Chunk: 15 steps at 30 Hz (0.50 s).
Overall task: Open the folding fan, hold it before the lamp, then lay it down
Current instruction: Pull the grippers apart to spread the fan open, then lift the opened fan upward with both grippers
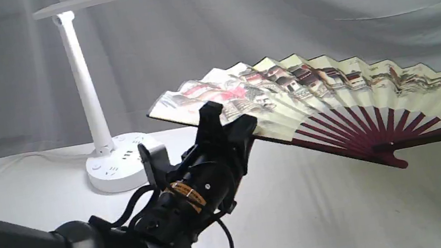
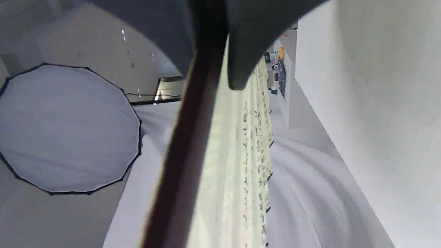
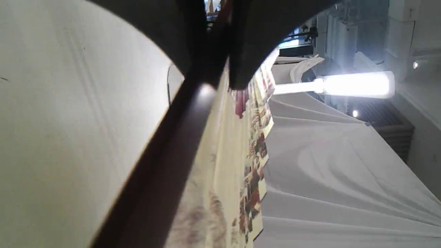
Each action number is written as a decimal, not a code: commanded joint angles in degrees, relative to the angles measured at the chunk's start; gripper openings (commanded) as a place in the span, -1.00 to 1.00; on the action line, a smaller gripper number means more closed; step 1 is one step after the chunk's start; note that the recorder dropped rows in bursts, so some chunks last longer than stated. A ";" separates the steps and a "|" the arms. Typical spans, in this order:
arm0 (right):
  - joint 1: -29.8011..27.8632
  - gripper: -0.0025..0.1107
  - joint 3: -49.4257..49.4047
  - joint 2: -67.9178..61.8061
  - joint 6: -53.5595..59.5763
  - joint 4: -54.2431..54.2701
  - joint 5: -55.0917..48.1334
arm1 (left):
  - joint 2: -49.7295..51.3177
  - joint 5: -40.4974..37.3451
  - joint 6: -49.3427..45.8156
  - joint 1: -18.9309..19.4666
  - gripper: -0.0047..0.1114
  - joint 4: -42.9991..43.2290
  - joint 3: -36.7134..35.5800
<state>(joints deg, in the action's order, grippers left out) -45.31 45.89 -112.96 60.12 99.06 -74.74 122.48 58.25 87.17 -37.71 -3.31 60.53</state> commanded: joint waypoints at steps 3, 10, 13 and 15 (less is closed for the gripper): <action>-2.16 -0.96 -0.06 0.08 3.91 0.89 4.77 | -4.10 7.62 -0.90 1.79 -0.92 -15.62 -2.96; -2.05 -0.96 -0.06 0.08 4.02 0.89 4.77 | -4.50 11.71 -0.90 1.79 -0.92 -15.62 -2.96; -2.05 -0.96 -0.06 0.08 3.91 0.89 4.77 | -4.83 11.71 -0.65 1.79 -0.92 -15.94 -2.96; -1.91 -0.96 -0.06 0.24 3.91 0.89 4.77 | -5.00 11.71 -0.76 1.79 -0.92 -16.72 -3.05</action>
<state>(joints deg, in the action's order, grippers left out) -45.18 45.89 -112.82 60.26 97.90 -74.74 120.37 59.99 84.28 -38.29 -5.52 57.56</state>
